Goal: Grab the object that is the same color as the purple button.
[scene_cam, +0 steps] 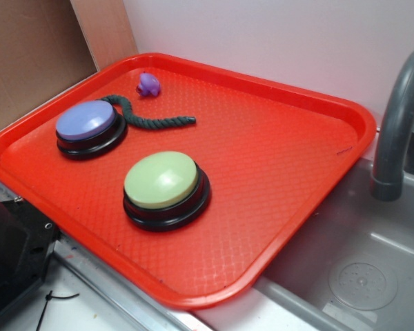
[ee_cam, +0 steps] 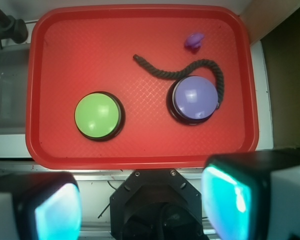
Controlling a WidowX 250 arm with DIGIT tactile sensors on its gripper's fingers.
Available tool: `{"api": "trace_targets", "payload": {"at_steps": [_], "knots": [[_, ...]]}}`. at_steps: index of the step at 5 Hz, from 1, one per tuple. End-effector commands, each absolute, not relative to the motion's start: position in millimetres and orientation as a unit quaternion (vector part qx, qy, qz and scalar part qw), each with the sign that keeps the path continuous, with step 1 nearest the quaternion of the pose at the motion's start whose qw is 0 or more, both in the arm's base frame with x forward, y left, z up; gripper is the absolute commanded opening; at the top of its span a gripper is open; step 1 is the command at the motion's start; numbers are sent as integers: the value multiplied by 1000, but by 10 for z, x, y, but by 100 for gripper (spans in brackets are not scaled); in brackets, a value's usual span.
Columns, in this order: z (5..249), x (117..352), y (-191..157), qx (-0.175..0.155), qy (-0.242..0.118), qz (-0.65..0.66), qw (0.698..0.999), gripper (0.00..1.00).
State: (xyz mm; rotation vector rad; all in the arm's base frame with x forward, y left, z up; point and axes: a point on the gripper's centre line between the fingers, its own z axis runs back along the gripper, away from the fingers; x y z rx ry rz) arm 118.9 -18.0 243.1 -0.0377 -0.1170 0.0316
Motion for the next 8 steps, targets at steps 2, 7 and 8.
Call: {"api": "trace_targets", "payload": {"at_steps": [2, 7, 8], "knots": [[2249, 1331, -32, -8, -77, 97, 992, 100], [920, 2645, 1078, 102, -115, 365, 918, 100], [788, 2806, 1160, 97, -136, 391, 905, 100]]}}
